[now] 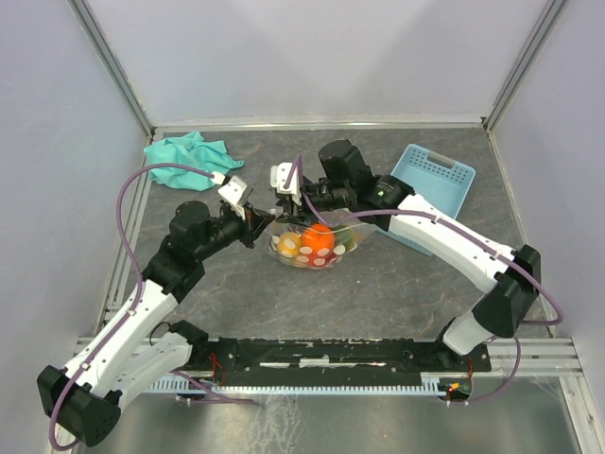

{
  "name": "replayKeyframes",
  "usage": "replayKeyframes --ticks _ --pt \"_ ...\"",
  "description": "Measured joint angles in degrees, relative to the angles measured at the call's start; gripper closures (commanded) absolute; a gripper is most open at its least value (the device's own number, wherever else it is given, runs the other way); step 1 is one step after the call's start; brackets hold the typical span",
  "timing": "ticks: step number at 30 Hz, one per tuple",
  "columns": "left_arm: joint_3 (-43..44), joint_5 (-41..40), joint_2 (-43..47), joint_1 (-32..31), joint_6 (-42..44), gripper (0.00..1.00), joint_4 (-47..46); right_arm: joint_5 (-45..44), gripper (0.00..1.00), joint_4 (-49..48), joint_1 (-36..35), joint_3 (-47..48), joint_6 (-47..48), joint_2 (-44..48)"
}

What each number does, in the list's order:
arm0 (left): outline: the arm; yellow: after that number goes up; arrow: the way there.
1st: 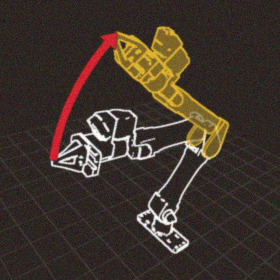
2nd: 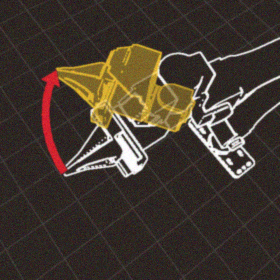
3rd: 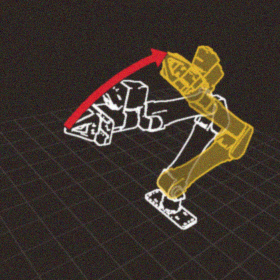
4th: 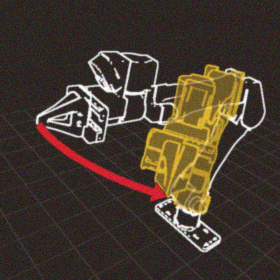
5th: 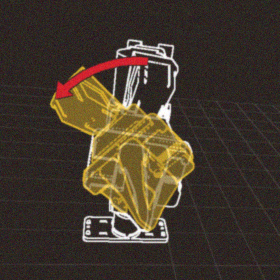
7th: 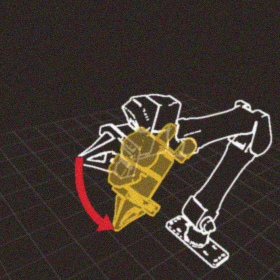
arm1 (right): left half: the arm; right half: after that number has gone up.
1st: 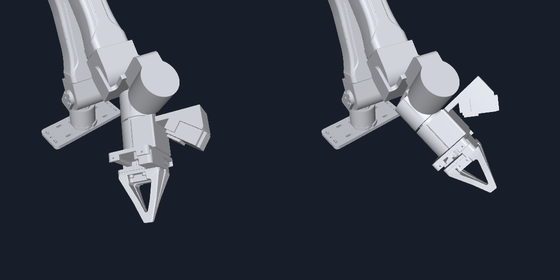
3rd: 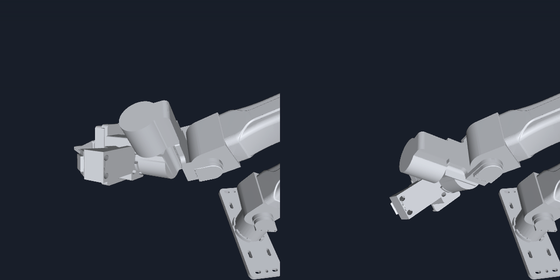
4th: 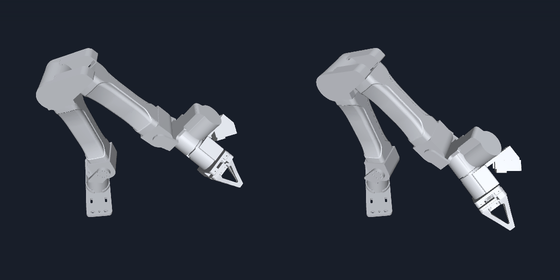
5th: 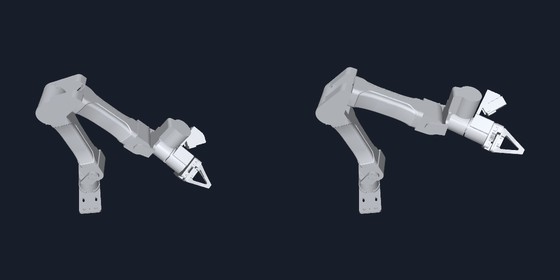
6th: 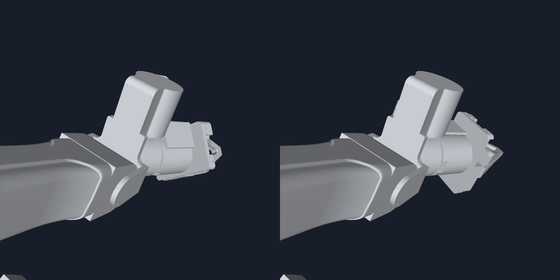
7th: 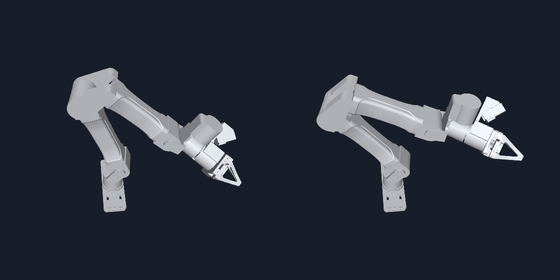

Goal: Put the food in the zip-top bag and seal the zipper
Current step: Zip the zipper food storage bag at the center of the board.

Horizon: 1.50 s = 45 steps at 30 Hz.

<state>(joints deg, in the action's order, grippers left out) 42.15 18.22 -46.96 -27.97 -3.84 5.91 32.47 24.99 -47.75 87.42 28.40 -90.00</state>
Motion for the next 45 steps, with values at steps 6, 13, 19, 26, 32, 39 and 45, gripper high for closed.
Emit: replayKeyframes --ticks 6,13,19,26,32,39,45 --pt "0.1 0.4 0.0 0.0 0.0 0.97 0.0 0.3 0.64 -0.5 -0.1 1.7 1.0 -1.3" --pt "0.2 0.4 -0.2 0.0 0.0 0.97 0.0 1.4 0.72 -0.5 -0.3 2.9 1.5 -2.9" --pt "0.2 0.1 -0.2 0.2 0.0 0.97 0.2 1.9 0.98 1.3 -0.3 4.2 2.3 -3.8" --pt "0.2 -4.5 -0.1 -0.2 -0.5 0.97 0.7 -0.9 0.98 3.9 -0.4 4.7 4.1 -3.7" --pt "0.2 -9.4 1.0 -0.2 -3.4 0.97 1.1 -4.2 0.98 6.3 1.1 2.7 4.5 -0.9" --pt "0.2 -15.8 1.7 -0.1 -6.2 0.97 1.4 -8.2 0.98 10.5 5.3 -3.3 4.4 7.2" --pt "0.2 -19.8 0.8 0.8 -8.8 0.97 1.8 -11.2 0.98 13.4 8.5 -7.3 4.0 13.8"
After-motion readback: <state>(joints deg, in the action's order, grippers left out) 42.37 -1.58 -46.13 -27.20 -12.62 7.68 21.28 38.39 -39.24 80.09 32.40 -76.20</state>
